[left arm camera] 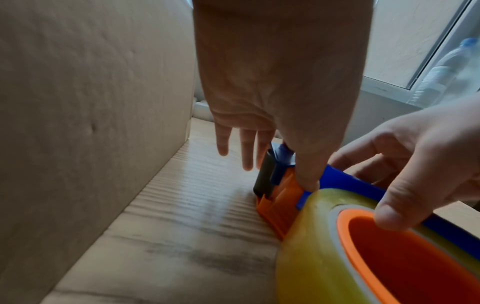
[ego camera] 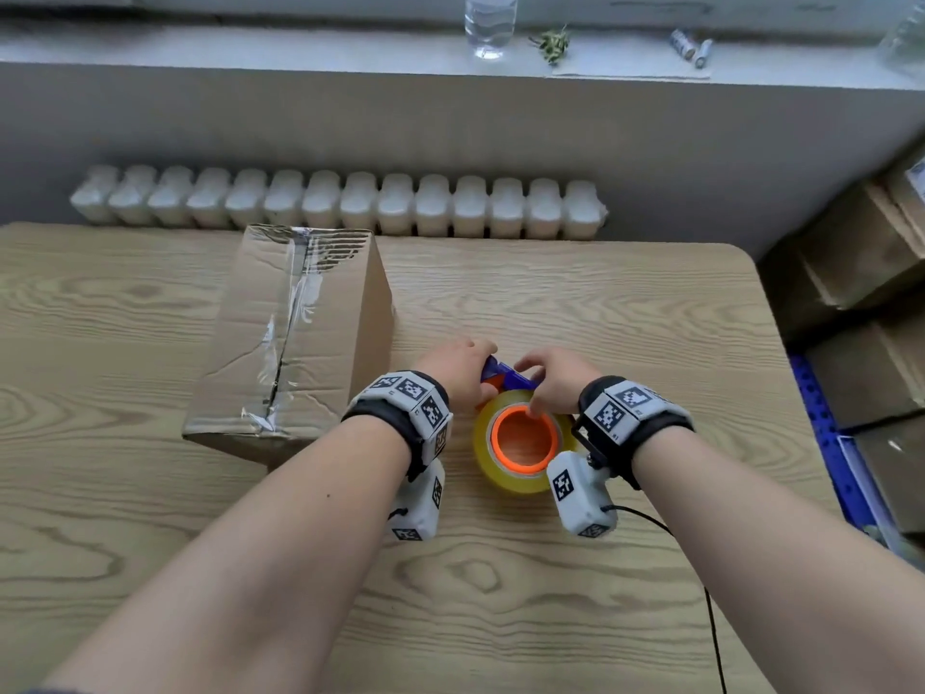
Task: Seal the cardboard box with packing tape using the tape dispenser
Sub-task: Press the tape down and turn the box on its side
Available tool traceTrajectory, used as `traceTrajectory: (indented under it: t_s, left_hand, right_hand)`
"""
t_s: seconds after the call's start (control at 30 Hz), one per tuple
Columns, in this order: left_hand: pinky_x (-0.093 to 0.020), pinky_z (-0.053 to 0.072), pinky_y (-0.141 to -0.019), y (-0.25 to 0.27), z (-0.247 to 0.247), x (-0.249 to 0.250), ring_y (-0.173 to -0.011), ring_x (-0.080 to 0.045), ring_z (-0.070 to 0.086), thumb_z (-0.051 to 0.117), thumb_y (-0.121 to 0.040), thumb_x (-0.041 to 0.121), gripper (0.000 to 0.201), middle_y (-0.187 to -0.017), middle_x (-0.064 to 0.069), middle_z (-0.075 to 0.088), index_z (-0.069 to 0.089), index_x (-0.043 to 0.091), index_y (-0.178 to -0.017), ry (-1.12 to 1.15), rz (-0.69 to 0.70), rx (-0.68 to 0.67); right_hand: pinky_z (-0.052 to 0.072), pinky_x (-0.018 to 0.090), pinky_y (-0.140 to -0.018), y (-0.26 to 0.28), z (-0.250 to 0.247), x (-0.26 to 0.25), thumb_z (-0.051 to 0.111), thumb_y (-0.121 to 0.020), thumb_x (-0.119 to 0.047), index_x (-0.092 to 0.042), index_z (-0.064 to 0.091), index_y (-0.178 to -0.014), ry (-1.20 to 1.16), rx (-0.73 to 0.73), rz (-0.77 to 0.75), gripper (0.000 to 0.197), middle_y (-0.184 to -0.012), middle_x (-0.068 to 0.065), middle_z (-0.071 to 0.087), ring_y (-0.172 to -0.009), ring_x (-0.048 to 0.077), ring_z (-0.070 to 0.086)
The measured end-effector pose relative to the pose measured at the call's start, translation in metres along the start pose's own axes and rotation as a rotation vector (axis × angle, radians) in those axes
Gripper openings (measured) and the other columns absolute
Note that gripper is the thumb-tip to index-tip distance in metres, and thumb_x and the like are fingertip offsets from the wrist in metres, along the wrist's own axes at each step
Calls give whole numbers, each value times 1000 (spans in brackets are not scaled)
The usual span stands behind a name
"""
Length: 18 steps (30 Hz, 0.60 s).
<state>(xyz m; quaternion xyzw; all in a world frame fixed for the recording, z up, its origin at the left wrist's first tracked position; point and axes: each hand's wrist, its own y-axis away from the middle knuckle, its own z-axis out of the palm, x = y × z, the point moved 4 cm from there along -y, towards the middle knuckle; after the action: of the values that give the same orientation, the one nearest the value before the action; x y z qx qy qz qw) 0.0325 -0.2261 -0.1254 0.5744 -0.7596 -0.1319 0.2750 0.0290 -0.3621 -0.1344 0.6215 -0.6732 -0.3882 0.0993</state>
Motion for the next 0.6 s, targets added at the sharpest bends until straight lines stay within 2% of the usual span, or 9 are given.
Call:
traceTrajectory:
  t_s: [0.13, 0.2, 0.3, 0.4, 0.5, 0.6]
  left_hand:
    - [-37, 44, -96, -4, -1, -1, -120, -26, 53, 57, -90, 35, 56, -136, -6, 51, 38, 19, -140, 32, -8, -17]
    - [-36, 44, -97, -4, -1, -1, -120, -25, 52, 57, -90, 34, 55, -136, -6, 51, 39, 17, -140, 39, -4, -21]
    - [-37, 44, -98, -3, -2, -1, -120, -27, 52, 55, -92, 31, 52, -135, -8, 52, 41, 15, -139, 50, -6, -18]
    - [-38, 44, -100, -3, -5, -1, -121, -28, 53, 53, -93, 31, 51, -134, -10, 54, 40, 12, -139, 87, -28, -14]
    - [-38, 44, -100, -1, -12, -3, -119, -29, 54, 52, -94, 29, 47, -132, -11, 56, 43, 11, -137, 125, -35, 21]
    - [-37, 43, -99, 3, -21, -2, -120, -31, 53, 48, -96, 27, 45, -133, -14, 56, 42, 10, -137, 179, -34, 54]
  right_hand:
    - [54, 32, -80, -5, 0, -5, 82, -64, -11, -22, 57, -125, 114, -82, -12, 66, -110, 5, 68, -96, 21, 64]
    - [50, 29, -73, -5, 5, -4, 80, -66, -12, -20, 60, -119, 183, -93, -11, 57, -103, 3, 67, -89, 20, 61]
    - [45, 28, -65, -5, 10, -1, 69, -71, -9, -16, 61, -106, 210, -21, -3, 37, -89, 2, 63, -82, 21, 59]
    - [47, 30, -67, -3, 8, 0, 64, -74, -12, -15, 54, -95, 197, 50, 4, 24, -90, 5, 61, -87, 24, 60]
    - [48, 32, -72, 2, 0, 0, 62, -77, -16, -15, 52, -102, 133, 121, 19, 27, -99, 8, 63, -94, 29, 61]
    - [47, 32, -73, 10, -12, 1, 57, -80, -13, -13, 51, -111, 114, 157, 29, 31, -105, 9, 63, -97, 31, 61]
